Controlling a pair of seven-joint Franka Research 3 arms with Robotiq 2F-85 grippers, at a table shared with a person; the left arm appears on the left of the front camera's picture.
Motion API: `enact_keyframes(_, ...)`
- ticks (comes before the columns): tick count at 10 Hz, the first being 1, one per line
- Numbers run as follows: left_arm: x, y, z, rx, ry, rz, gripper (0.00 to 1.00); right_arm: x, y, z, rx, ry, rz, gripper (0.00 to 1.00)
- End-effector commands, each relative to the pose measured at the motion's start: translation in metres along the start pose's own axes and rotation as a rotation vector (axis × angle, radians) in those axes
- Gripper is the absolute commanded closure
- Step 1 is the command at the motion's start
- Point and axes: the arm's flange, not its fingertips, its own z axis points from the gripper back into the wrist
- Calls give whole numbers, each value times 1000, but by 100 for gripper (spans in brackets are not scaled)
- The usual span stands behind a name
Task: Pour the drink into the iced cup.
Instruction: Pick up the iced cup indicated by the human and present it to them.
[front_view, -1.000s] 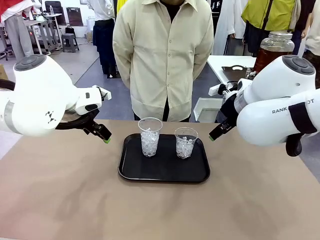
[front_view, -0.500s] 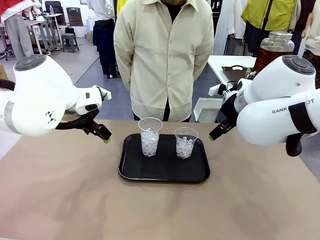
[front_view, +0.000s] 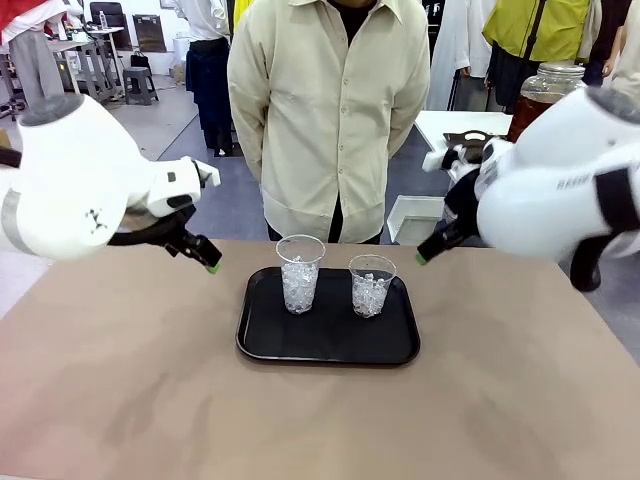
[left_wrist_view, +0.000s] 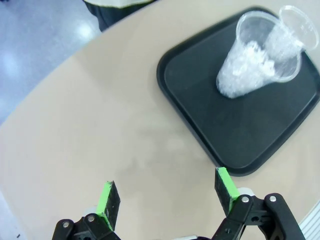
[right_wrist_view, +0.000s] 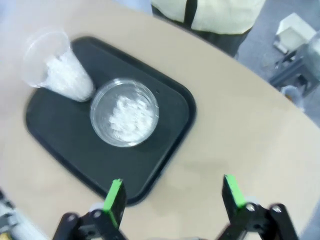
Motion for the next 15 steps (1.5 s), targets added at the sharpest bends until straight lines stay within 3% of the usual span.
enact_keyframes(1, 15, 14, 36, -78, -35, 86, 0, 20, -30, 40, 184, -40, -87, 0)
enact_keyframes(2, 19, 23, 47, -111, -50, 150, 0, 25, -40, 49, 243, -50, -133, 0)
enact_keyframes(3, 22, 33, 57, -239, -64, 244, 0, 27, -52, 56, 341, -64, -192, 0)
enact_keyframes(5, 19, 51, 58, -442, 2, 463, 0, 27, -75, 52, 502, -51, -339, 0)
enact_keyframes(7, 12, 62, 52, -587, 71, 574, 0, 21, -93, 40, 624, -35, -443, 0)
enact_keyframes(9, 8, 70, 39, -735, 116, 633, 0, 17, -103, 29, 662, -33, -499, 0)
enact_keyframes(15, 0, 62, 47, -687, 103, 613, 0, 7, -101, 32, 650, -18, -507, 0)
